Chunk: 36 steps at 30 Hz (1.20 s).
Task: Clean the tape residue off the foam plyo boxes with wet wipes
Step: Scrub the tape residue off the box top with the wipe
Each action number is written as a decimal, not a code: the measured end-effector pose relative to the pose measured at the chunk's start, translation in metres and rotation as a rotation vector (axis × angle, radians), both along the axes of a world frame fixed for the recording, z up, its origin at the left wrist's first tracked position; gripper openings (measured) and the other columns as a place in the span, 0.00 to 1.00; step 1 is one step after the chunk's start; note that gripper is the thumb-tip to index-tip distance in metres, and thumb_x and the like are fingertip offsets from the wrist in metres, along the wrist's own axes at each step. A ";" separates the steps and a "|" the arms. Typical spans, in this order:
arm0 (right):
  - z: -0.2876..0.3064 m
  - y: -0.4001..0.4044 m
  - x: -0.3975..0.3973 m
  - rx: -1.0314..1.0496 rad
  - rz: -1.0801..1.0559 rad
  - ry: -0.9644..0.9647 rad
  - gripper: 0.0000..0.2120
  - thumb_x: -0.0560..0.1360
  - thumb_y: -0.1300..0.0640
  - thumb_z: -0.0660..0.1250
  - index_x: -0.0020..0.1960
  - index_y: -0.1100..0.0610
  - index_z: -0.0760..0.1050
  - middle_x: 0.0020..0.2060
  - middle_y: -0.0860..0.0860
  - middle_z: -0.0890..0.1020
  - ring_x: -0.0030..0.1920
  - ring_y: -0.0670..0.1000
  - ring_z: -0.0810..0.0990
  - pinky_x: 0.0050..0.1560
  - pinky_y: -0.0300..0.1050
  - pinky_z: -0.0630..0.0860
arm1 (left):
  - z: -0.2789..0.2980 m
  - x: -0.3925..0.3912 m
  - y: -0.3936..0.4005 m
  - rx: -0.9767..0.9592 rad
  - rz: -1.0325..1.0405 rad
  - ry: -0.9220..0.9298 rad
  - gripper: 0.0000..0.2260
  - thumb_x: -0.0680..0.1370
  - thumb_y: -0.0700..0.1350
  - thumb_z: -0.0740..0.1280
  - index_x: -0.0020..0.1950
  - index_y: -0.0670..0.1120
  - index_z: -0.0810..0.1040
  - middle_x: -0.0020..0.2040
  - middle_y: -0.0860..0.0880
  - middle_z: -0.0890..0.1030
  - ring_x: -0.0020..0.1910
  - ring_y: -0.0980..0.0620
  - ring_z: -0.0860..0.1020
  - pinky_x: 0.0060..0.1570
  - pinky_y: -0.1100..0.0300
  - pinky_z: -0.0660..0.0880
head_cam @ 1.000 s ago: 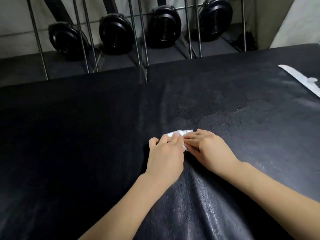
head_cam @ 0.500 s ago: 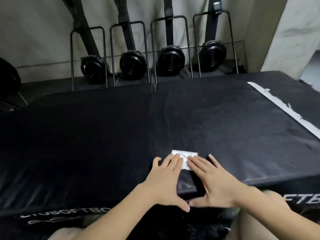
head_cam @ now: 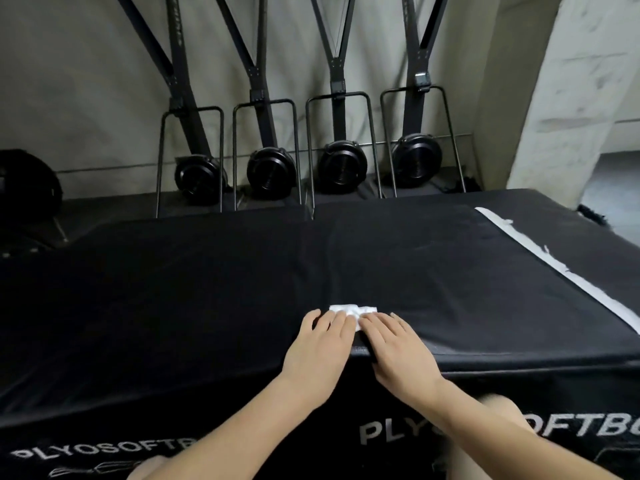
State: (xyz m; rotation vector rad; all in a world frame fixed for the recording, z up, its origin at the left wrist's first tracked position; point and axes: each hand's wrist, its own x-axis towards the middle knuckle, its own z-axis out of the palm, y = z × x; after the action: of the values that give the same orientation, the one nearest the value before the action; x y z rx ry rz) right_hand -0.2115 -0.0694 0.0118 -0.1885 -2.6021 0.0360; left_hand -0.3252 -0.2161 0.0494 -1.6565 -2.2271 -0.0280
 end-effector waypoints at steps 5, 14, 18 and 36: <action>0.062 -0.010 -0.039 -0.031 0.067 0.169 0.26 0.67 0.64 0.56 0.64 0.59 0.74 0.59 0.49 0.80 0.61 0.53 0.78 0.65 0.54 0.74 | 0.079 -0.034 -0.006 0.050 -0.012 -0.039 0.28 0.76 0.36 0.62 0.76 0.44 0.64 0.73 0.49 0.69 0.72 0.49 0.67 0.70 0.53 0.64; 0.023 -0.059 -0.053 0.050 0.168 0.068 0.22 0.71 0.63 0.64 0.66 0.59 0.73 0.57 0.50 0.79 0.58 0.52 0.77 0.61 0.47 0.75 | 0.024 -0.050 -0.074 0.049 -0.009 -0.169 0.33 0.74 0.32 0.64 0.78 0.48 0.62 0.77 0.55 0.63 0.75 0.57 0.61 0.75 0.53 0.61; -0.030 -0.072 -0.019 0.015 0.200 -0.098 0.26 0.69 0.56 0.60 0.67 0.57 0.74 0.60 0.49 0.79 0.59 0.52 0.78 0.62 0.48 0.77 | -0.038 -0.021 -0.093 -0.150 0.013 -0.224 0.37 0.70 0.38 0.68 0.79 0.46 0.60 0.79 0.51 0.61 0.78 0.53 0.57 0.72 0.52 0.64; -0.043 0.008 -0.067 -0.173 0.133 -0.038 0.12 0.82 0.47 0.62 0.49 0.52 0.80 0.48 0.44 0.82 0.48 0.51 0.79 0.49 0.48 0.77 | -0.052 -0.068 -0.004 0.064 0.046 -0.140 0.06 0.70 0.46 0.75 0.43 0.54 0.80 0.36 0.56 0.79 0.39 0.52 0.76 0.39 0.57 0.69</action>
State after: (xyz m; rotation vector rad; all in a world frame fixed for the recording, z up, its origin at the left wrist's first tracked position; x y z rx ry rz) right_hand -0.2782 -0.0614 -0.0312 -0.0778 -2.6449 0.3088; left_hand -0.3937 -0.2205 -0.0027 -1.6142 -2.3401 -0.2080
